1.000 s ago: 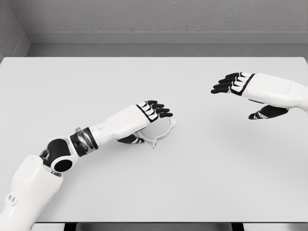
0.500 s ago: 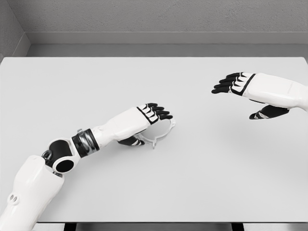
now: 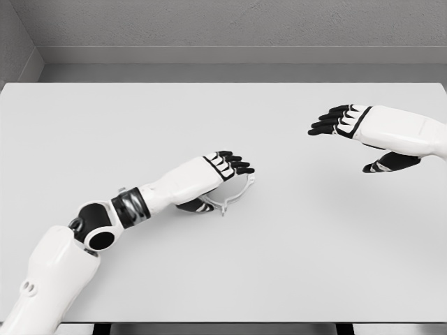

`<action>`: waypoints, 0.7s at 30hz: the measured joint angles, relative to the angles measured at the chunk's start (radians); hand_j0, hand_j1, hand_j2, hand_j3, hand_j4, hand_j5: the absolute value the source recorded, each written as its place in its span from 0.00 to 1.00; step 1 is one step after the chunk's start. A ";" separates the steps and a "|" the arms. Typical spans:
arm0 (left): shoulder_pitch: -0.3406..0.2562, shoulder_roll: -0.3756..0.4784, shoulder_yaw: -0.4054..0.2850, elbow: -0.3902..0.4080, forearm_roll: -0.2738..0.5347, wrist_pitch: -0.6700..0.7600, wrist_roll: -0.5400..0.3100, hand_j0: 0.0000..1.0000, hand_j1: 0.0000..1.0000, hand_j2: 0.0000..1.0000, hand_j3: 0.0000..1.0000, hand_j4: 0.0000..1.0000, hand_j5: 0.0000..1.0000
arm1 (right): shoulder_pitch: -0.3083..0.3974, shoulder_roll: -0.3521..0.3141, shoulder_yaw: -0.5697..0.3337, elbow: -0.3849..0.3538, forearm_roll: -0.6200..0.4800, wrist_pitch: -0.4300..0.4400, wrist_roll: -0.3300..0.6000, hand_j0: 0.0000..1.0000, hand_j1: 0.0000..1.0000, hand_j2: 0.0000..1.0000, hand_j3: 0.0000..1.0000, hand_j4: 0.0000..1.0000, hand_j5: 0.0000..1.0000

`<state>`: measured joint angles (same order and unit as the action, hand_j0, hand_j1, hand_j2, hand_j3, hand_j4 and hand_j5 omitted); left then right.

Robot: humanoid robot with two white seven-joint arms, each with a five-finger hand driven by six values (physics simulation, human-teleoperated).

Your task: Assemble PVC drainage pipe clamps

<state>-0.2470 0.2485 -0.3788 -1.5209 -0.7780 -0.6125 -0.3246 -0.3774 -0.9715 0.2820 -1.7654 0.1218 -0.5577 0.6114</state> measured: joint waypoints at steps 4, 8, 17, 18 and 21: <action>-0.002 -0.008 -0.001 -0.001 -0.003 0.000 0.000 1.00 1.00 1.00 1.00 1.00 1.00 | 0.000 -0.004 -0.001 0.000 0.000 0.000 0.000 1.00 1.00 1.00 1.00 1.00 1.00; -0.002 -0.013 -0.002 -0.002 -0.007 0.000 0.000 1.00 1.00 1.00 1.00 1.00 1.00 | 0.000 -0.009 -0.001 0.000 -0.001 -0.002 0.000 1.00 1.00 1.00 1.00 1.00 1.00; -0.002 -0.029 -0.002 -0.003 -0.011 0.000 -0.001 1.00 1.00 1.00 1.00 1.00 1.00 | 0.000 -0.021 -0.002 0.000 -0.011 -0.003 0.000 1.00 1.00 1.00 1.00 1.00 1.00; -0.002 -0.030 -0.002 -0.003 -0.011 0.000 -0.001 1.00 1.00 1.00 1.00 1.00 1.00 | 0.000 -0.022 -0.002 0.000 -0.012 -0.003 0.000 1.00 1.00 1.00 1.00 1.00 1.00; -0.002 -0.033 -0.002 -0.002 -0.015 0.000 0.000 1.00 1.00 1.00 1.00 1.00 1.00 | 0.000 -0.023 -0.002 0.000 -0.015 -0.003 0.000 1.00 1.00 1.00 1.00 1.00 1.00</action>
<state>-0.2485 0.2155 -0.3809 -1.5229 -0.7933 -0.6125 -0.3251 -0.3774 -0.9950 0.2802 -1.7654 0.1070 -0.5610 0.6114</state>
